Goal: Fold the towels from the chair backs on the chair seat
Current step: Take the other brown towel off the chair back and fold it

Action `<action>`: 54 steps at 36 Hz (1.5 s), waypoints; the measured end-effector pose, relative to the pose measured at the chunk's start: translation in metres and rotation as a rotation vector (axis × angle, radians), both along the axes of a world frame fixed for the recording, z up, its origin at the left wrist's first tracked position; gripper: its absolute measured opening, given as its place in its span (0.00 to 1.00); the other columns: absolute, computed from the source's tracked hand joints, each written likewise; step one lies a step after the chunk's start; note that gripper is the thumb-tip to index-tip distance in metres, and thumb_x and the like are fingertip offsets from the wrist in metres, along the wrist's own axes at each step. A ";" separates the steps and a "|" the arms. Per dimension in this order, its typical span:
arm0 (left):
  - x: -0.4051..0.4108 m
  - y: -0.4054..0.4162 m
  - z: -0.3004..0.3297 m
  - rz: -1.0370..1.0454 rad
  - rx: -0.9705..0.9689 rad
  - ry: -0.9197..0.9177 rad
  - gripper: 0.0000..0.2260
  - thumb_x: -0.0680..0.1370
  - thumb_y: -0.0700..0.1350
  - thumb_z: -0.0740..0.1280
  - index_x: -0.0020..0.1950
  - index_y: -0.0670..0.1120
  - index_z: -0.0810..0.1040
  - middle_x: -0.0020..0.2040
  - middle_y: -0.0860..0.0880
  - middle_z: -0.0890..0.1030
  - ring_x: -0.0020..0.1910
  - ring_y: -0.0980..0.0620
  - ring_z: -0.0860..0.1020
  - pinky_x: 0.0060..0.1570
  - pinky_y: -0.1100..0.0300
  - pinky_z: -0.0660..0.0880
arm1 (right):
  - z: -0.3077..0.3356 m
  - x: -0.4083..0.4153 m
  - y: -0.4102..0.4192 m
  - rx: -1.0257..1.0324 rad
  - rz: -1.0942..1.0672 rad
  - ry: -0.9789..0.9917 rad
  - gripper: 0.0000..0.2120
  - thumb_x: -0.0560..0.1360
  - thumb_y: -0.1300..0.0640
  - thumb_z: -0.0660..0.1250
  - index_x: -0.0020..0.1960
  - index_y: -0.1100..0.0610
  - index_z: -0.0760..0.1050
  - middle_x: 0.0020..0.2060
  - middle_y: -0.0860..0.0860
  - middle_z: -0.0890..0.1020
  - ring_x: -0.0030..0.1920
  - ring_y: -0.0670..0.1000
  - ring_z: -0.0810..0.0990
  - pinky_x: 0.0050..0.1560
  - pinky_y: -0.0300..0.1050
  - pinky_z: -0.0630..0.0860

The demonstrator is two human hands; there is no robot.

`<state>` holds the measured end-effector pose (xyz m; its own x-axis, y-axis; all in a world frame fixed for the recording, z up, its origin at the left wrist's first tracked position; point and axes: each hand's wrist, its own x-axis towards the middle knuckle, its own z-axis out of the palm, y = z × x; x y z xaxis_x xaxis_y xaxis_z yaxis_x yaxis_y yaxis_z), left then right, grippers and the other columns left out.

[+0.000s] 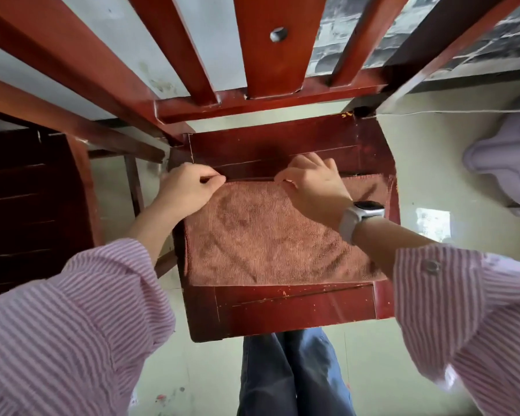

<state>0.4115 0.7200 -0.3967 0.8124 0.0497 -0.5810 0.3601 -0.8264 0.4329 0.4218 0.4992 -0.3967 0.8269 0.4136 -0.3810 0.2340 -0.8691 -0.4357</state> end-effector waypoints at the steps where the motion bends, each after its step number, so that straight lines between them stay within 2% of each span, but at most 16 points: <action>1: 0.002 0.000 -0.001 -0.025 -0.003 0.031 0.09 0.77 0.51 0.63 0.52 0.52 0.82 0.54 0.53 0.82 0.57 0.50 0.76 0.65 0.43 0.65 | -0.001 0.001 0.004 0.004 0.017 0.014 0.13 0.78 0.56 0.56 0.55 0.51 0.78 0.54 0.52 0.76 0.59 0.54 0.69 0.55 0.51 0.62; 4: 0.007 0.000 0.001 -0.059 -0.044 0.096 0.09 0.77 0.49 0.64 0.54 0.52 0.81 0.57 0.53 0.80 0.60 0.50 0.74 0.67 0.43 0.63 | -0.002 0.004 0.011 0.024 0.024 0.058 0.12 0.79 0.55 0.56 0.55 0.49 0.78 0.53 0.50 0.76 0.58 0.53 0.69 0.56 0.51 0.63; 7: 0.009 0.001 0.006 -0.093 -0.064 0.072 0.09 0.78 0.46 0.63 0.53 0.53 0.81 0.56 0.54 0.80 0.60 0.51 0.74 0.67 0.45 0.63 | -0.002 0.006 0.013 0.016 0.015 0.103 0.13 0.79 0.54 0.57 0.58 0.48 0.77 0.54 0.50 0.76 0.58 0.52 0.68 0.57 0.51 0.63; 11: 0.007 0.003 0.011 -0.181 -0.083 0.085 0.11 0.79 0.46 0.60 0.57 0.51 0.80 0.54 0.52 0.78 0.57 0.51 0.74 0.62 0.52 0.67 | -0.001 0.009 0.017 -0.011 0.017 0.155 0.13 0.79 0.53 0.58 0.60 0.49 0.76 0.55 0.49 0.75 0.59 0.51 0.67 0.58 0.49 0.61; 16: 0.005 0.004 0.003 -0.240 0.011 0.142 0.11 0.78 0.50 0.62 0.57 0.51 0.79 0.54 0.49 0.75 0.57 0.47 0.73 0.62 0.45 0.66 | -0.001 0.014 0.024 -0.061 -0.047 0.235 0.10 0.77 0.54 0.60 0.57 0.51 0.75 0.57 0.50 0.74 0.61 0.52 0.66 0.62 0.51 0.61; 20: 0.003 0.002 0.001 -0.197 0.022 0.042 0.09 0.78 0.47 0.63 0.55 0.49 0.79 0.55 0.49 0.77 0.57 0.46 0.74 0.62 0.44 0.66 | -0.001 0.016 0.025 -0.146 -0.021 0.257 0.10 0.76 0.53 0.62 0.56 0.52 0.74 0.58 0.51 0.73 0.62 0.52 0.66 0.62 0.51 0.61; 26: -0.007 0.004 -0.001 -0.189 0.101 -0.112 0.09 0.78 0.46 0.61 0.54 0.47 0.79 0.54 0.48 0.78 0.55 0.46 0.73 0.57 0.48 0.64 | 0.011 0.014 0.006 -0.204 0.058 0.199 0.11 0.76 0.52 0.59 0.55 0.53 0.73 0.57 0.50 0.74 0.62 0.52 0.67 0.62 0.53 0.60; 30: -0.012 0.002 -0.007 -0.180 0.131 -0.146 0.10 0.79 0.43 0.59 0.54 0.46 0.79 0.54 0.47 0.78 0.54 0.45 0.73 0.57 0.46 0.64 | 0.009 0.011 -0.005 -0.224 0.037 0.176 0.08 0.77 0.56 0.57 0.55 0.54 0.71 0.54 0.50 0.77 0.58 0.52 0.70 0.59 0.52 0.60; 34: -0.012 0.001 -0.008 -0.164 0.159 -0.166 0.11 0.79 0.39 0.57 0.54 0.44 0.77 0.54 0.46 0.79 0.54 0.45 0.74 0.56 0.47 0.65 | 0.001 0.009 -0.008 -0.187 -0.018 0.125 0.06 0.77 0.62 0.55 0.52 0.56 0.68 0.46 0.52 0.79 0.50 0.55 0.72 0.54 0.52 0.61; 38: -0.009 0.001 -0.010 -0.190 0.190 -0.170 0.10 0.79 0.37 0.57 0.54 0.44 0.76 0.52 0.46 0.80 0.52 0.45 0.75 0.54 0.48 0.64 | -0.006 0.008 -0.005 -0.185 -0.076 0.108 0.06 0.76 0.63 0.54 0.50 0.57 0.68 0.44 0.53 0.79 0.47 0.55 0.72 0.52 0.51 0.62; 44: -0.001 -0.004 -0.012 -0.192 0.259 -0.111 0.11 0.77 0.35 0.58 0.56 0.44 0.75 0.53 0.45 0.79 0.53 0.44 0.76 0.55 0.49 0.64 | -0.014 0.014 -0.001 -0.216 -0.090 0.085 0.07 0.77 0.62 0.52 0.51 0.58 0.68 0.46 0.54 0.80 0.49 0.56 0.74 0.53 0.52 0.63; 47: 0.003 -0.008 -0.010 -0.134 0.280 -0.085 0.09 0.77 0.39 0.58 0.53 0.46 0.76 0.51 0.47 0.79 0.53 0.45 0.76 0.56 0.50 0.63 | -0.014 0.015 0.001 -0.218 -0.104 0.083 0.09 0.77 0.61 0.51 0.50 0.58 0.69 0.42 0.52 0.79 0.47 0.56 0.75 0.54 0.53 0.62; 52: -0.003 0.000 -0.009 -0.083 0.346 -0.152 0.07 0.78 0.46 0.63 0.53 0.45 0.75 0.48 0.47 0.81 0.50 0.45 0.78 0.58 0.50 0.63 | -0.007 0.013 -0.010 -0.242 -0.112 0.045 0.11 0.77 0.50 0.55 0.52 0.55 0.69 0.38 0.50 0.79 0.47 0.55 0.75 0.57 0.53 0.61; 54: -0.009 0.006 -0.011 -0.063 0.361 -0.187 0.07 0.77 0.47 0.64 0.52 0.46 0.76 0.48 0.47 0.81 0.50 0.45 0.77 0.57 0.50 0.63 | -0.001 0.011 -0.023 -0.255 -0.098 0.024 0.12 0.77 0.48 0.54 0.53 0.54 0.70 0.40 0.50 0.80 0.49 0.54 0.75 0.59 0.53 0.60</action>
